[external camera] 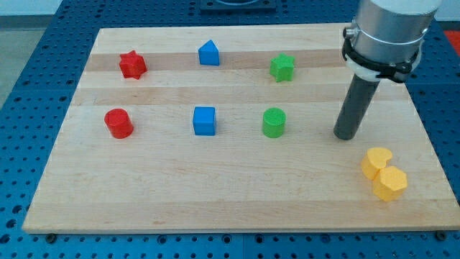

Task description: Place the green circle at the bottom center of the board

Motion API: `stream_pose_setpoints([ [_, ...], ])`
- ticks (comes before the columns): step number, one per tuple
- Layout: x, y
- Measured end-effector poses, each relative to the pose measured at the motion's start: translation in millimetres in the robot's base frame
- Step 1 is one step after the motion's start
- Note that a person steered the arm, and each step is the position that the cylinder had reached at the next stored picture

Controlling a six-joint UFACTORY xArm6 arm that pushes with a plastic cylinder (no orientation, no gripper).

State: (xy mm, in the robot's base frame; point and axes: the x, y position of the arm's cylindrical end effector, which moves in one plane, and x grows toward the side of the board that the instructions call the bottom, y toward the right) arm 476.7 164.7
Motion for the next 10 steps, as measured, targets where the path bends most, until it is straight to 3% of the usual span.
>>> stream_pose_setpoints([
  [2,-7.4,-1.6],
  [3,-47.1,-21.9],
  [7,-44.2,-93.5],
  [10,-10.8,-134.5],
])
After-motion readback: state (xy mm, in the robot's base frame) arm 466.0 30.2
